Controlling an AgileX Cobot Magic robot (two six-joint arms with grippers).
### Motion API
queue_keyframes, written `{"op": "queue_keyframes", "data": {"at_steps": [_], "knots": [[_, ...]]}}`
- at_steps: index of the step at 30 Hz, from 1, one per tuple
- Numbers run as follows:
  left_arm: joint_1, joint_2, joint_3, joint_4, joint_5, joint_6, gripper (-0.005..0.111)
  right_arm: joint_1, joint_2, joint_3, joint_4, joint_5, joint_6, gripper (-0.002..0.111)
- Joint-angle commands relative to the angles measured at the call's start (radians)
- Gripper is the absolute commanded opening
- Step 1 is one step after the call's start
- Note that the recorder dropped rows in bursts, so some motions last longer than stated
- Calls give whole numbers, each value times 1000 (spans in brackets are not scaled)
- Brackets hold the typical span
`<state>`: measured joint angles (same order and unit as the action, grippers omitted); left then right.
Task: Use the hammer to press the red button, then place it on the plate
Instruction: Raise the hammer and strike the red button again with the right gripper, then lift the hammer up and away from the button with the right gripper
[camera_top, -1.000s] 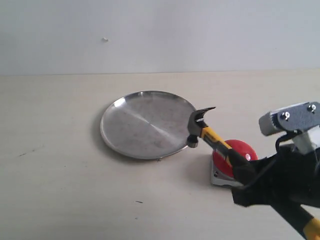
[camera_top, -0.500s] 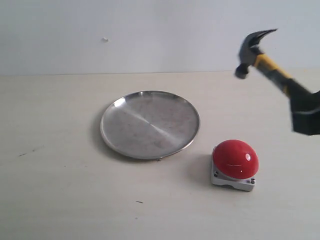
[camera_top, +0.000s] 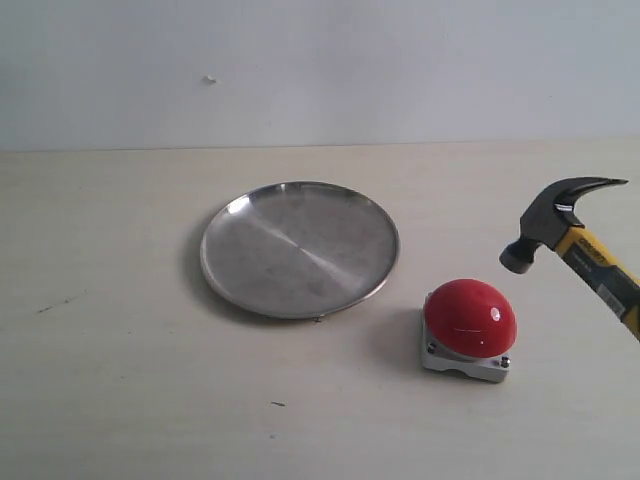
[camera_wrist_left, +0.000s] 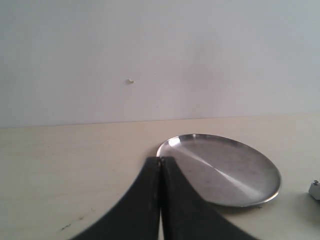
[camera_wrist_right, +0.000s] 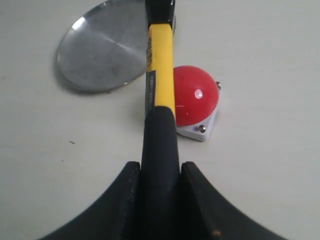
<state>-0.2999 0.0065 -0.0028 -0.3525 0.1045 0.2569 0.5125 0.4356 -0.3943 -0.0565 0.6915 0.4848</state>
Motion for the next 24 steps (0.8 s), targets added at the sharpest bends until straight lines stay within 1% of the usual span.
{"op": "queue_keyframes", "data": {"at_steps": [1, 3, 4, 6, 12, 17, 21, 24], "knots": [[1, -7, 3, 4, -2, -3, 0, -1, 62, 74, -12, -281, 18, 0], [1, -7, 3, 4, -2, -3, 0, -1, 140, 141, -22, -420, 16, 0], [1, -7, 3, 4, -2, -3, 0, -1, 172, 151, -51, -441, 16, 0], [1, -7, 3, 4, -2, -3, 0, -1, 213, 159, -107, -449, 16, 0], [1, -7, 3, 4, -2, -3, 0, -1, 216, 143, -149, -473, 16, 0], [1, -7, 3, 4, -2, -3, 0, -1, 216, 23, -164, -376, 14, 0], [1, -7, 3, 4, -2, -3, 0, -1, 216, -112, -164, -269, -43, 0], [1, -7, 3, 4, -2, -3, 0, -1, 216, -165, -164, -211, -57, 0]]}}
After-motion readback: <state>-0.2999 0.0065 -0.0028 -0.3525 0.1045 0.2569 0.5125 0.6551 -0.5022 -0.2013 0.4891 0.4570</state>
